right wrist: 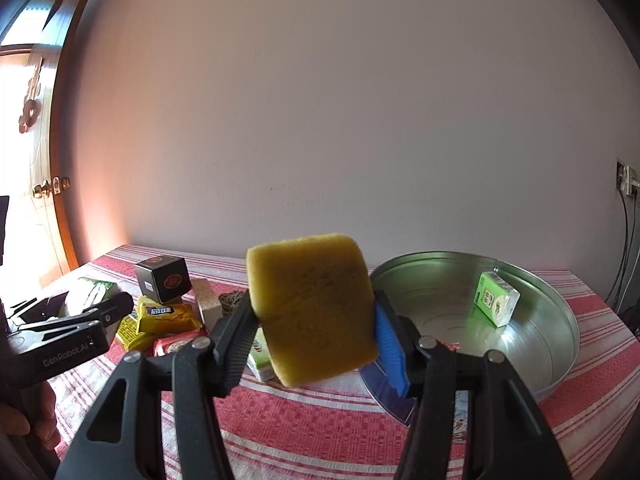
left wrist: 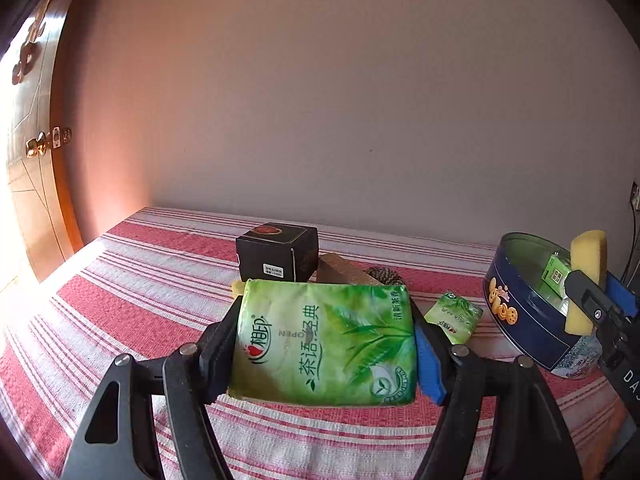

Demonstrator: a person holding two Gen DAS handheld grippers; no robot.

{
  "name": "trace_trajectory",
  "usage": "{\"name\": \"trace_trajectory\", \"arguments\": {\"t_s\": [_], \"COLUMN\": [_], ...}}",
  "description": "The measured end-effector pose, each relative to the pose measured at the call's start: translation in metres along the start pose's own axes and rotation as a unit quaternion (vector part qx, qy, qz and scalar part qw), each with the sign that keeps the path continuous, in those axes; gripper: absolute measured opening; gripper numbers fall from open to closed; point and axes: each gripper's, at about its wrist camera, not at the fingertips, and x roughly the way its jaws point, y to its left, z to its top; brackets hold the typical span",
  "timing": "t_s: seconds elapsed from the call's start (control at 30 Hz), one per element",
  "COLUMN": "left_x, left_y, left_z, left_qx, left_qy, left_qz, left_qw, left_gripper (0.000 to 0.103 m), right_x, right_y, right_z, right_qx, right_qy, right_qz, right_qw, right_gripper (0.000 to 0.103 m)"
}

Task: Organize objects
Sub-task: 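Carry the sponge and tissue pack into the tin and open both tools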

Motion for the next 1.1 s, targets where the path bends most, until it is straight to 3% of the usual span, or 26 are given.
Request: {"name": "trace_trajectory", "arguments": {"t_s": [0.63,1.1], "left_x": [0.014,0.045], "left_y": [-0.118,-0.189], "left_z": [0.022,0.023], "left_qx": [0.055,0.067], "left_qy": [-0.024,-0.01], "left_qz": [-0.062,-0.112], "left_qw": [0.9963,0.9914], "left_gripper": [0.074,0.074], "right_x": [-0.001,0.01], "right_y": [-0.105,-0.184], "right_z": [0.001,-0.004], "right_qx": [0.024,0.054], "right_qy": [-0.009,0.015], "right_qz": [-0.09,-0.166], "right_qw": [0.996,0.984], "right_gripper": [0.057,0.057]}}
